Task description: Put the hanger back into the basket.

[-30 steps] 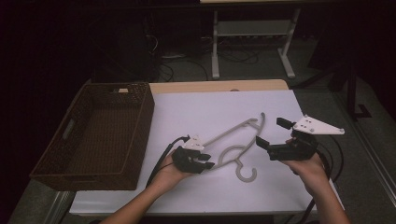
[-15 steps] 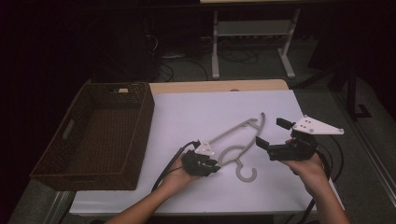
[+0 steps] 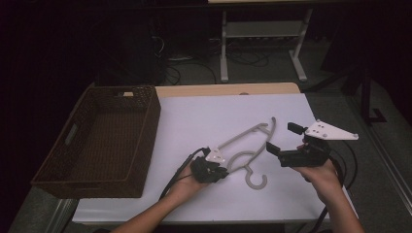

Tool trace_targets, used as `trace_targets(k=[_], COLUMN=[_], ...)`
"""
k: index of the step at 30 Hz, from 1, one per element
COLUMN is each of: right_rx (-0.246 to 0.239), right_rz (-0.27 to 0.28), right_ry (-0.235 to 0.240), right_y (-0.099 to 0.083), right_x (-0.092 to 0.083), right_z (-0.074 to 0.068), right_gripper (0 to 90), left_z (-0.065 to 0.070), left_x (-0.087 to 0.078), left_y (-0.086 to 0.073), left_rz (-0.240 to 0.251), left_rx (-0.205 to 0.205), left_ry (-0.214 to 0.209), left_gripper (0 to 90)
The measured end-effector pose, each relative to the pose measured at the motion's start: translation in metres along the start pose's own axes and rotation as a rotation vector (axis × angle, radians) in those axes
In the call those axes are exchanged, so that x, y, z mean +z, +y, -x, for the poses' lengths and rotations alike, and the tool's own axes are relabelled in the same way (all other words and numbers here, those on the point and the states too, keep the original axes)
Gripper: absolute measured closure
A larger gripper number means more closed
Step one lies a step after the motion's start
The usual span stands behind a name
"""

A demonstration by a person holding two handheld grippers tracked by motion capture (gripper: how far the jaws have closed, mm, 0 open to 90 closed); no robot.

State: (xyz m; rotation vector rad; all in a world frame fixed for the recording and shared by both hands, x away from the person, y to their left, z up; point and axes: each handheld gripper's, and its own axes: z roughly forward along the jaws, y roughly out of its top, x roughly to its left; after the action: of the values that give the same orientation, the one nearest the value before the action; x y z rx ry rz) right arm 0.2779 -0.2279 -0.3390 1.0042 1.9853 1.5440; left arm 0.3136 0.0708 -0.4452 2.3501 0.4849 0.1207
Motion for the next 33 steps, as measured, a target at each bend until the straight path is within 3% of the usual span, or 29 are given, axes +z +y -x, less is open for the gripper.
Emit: trace_targets(k=[13,24,26,27,33], right_rx=[-0.004,-0.003,-0.003,-0.003,-0.010], right_rz=[0.002,0.007,0.007,0.006,0.012], right_ry=[-0.001,-0.001,-0.002,-0.002,-0.002], right_y=[0.000,0.001,0.001,0.001,0.002], right_x=[-0.001,-0.001,-0.001,-0.001,-0.001], right_z=[0.001,0.000,0.000,0.000,0.001], right_gripper=[0.0,0.0,0.0,0.0,0.0], left_z=[0.003,-0.001,-0.004,-0.005,-0.012], left_x=[-0.004,-0.030,-0.036,-0.038,-0.051], left_y=[0.008,0.017,0.017,0.017,0.019], left_rz=[-0.008,0.071,0.067,0.083,0.113], left_rx=[-0.007,-0.021,-0.004,-0.024,-0.040], left_ry=[-0.008,0.007,0.012,0.010,0.026], left_gripper=[82.1,82.0,82.0,82.1,82.7])
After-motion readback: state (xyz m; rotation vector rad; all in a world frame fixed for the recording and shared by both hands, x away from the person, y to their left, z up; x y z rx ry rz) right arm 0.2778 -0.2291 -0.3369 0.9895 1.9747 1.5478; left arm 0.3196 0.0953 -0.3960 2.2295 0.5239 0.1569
